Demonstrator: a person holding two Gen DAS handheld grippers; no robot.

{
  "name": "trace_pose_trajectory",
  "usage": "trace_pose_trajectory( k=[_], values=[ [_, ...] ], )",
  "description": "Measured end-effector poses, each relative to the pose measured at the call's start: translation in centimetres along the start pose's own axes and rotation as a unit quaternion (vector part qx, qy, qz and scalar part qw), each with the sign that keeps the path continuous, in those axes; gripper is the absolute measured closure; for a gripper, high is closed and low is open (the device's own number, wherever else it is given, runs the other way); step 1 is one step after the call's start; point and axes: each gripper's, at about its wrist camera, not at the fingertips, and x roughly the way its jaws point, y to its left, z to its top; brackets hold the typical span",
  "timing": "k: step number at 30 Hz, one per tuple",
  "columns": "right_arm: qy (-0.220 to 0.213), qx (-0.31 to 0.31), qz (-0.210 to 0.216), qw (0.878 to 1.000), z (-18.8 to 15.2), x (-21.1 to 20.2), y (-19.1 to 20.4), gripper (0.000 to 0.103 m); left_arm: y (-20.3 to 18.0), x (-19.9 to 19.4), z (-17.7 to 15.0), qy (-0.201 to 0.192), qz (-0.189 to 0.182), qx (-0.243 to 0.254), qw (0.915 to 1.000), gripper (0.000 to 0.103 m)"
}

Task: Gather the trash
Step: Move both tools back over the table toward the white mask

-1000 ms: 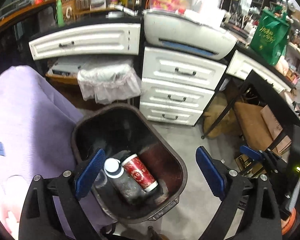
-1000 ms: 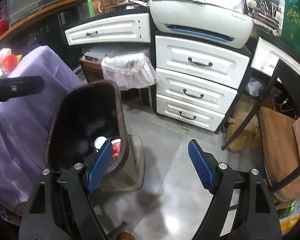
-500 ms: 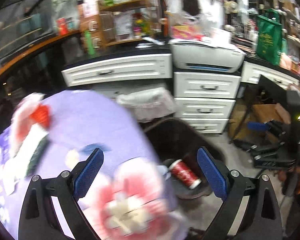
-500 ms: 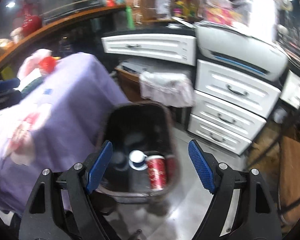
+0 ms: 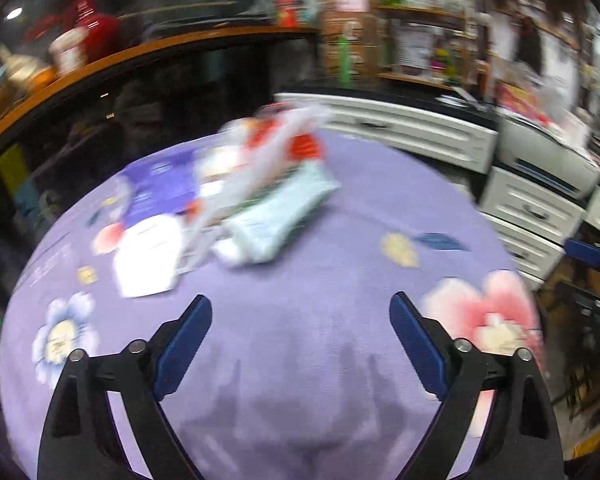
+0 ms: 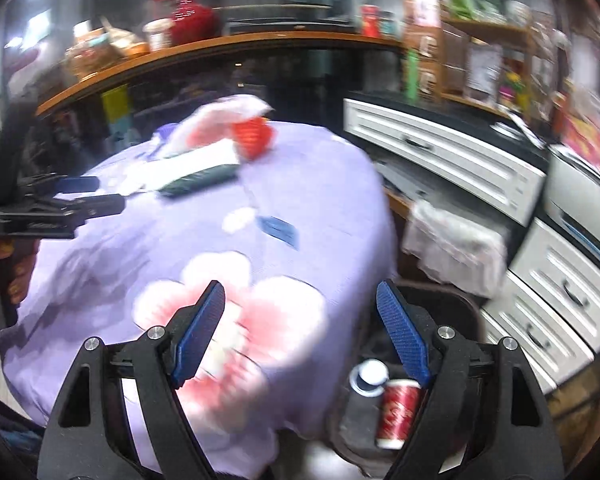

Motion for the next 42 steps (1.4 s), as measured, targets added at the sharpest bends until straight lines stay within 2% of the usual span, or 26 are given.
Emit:
trace_pose_trajectory(
  k=[4, 9, 11, 18, 27, 28, 29, 30, 31, 32, 38, 42],
  values=[
    [-0.003, -0.027, 0.022, 0.999, 1.6, 1.3, 3.2, 0.025, 4.4, 1.2, -0.3, 0.018, 0.051, -0.022, 0.9983, 0.031],
    [-0.002, -0.051, 0.041, 0.998, 2.8, 2.6, 6.1, 0.025, 8.9, 3.6, -0.6, 0.044, 0.076, -0.049, 0.9949, 0.040],
    [-0.001, -0.058, 0.046, 0.997, 3.3, 3.2, 6.9, 0.025, 10.5, 4.7, 0.1, 0.051, 0.070, -0.065, 0.9941, 0.044],
    [0.008, -0.075, 0.053, 0.996, 4.9, 5.4, 8.3, 0.025, 13.6, 8.4, 2.5, 0.071, 0.053, -0.089, 0.9921, 0.045],
    [0.015, -0.099, 0.062, 0.993, 6.8, 8.1, 9.9, 0.025, 15.1, 12.7, 3.9, 0.095, 0.021, -0.105, 0.9896, 0.044],
    [0.014, -0.103, 0.063, 0.993, 7.0, 8.3, 10.1, 0.025, 15.2, 12.9, 4.0, 0.094, 0.020, -0.107, 0.9896, 0.050],
    [0.011, -0.110, 0.068, 0.992, 7.5, 8.6, 10.5, 0.025, 15.2, 12.8, 4.0, 0.090, 0.022, -0.106, 0.9900, 0.070],
    [0.009, -0.114, 0.071, 0.991, 7.7, 8.7, 10.6, 0.025, 15.2, 12.8, 4.1, 0.091, 0.020, -0.107, 0.9899, 0.081],
    [0.005, -0.117, 0.076, 0.990, 8.2, 9.0, 10.9, 0.025, 15.3, 12.6, 4.1, 0.092, 0.015, -0.110, 0.9896, 0.096],
    [0.003, -0.117, 0.081, 0.990, 8.6, 9.3, 11.2, 0.025, 15.3, 12.5, 4.0, 0.091, 0.012, -0.112, 0.9895, 0.102],
    [0.018, -0.076, 0.109, 0.991, 11.0, 12.2, 11.3, 0.025, 15.9, 10.2, 3.5, 0.059, 0.006, -0.128, 0.9900, 0.102],
    [0.023, -0.060, 0.095, 0.993, 12.0, 14.3, 11.0, 0.025, 17.0, 7.6, 3.4, 0.025, -0.001, -0.154, 0.9877, 0.102]
  ],
)
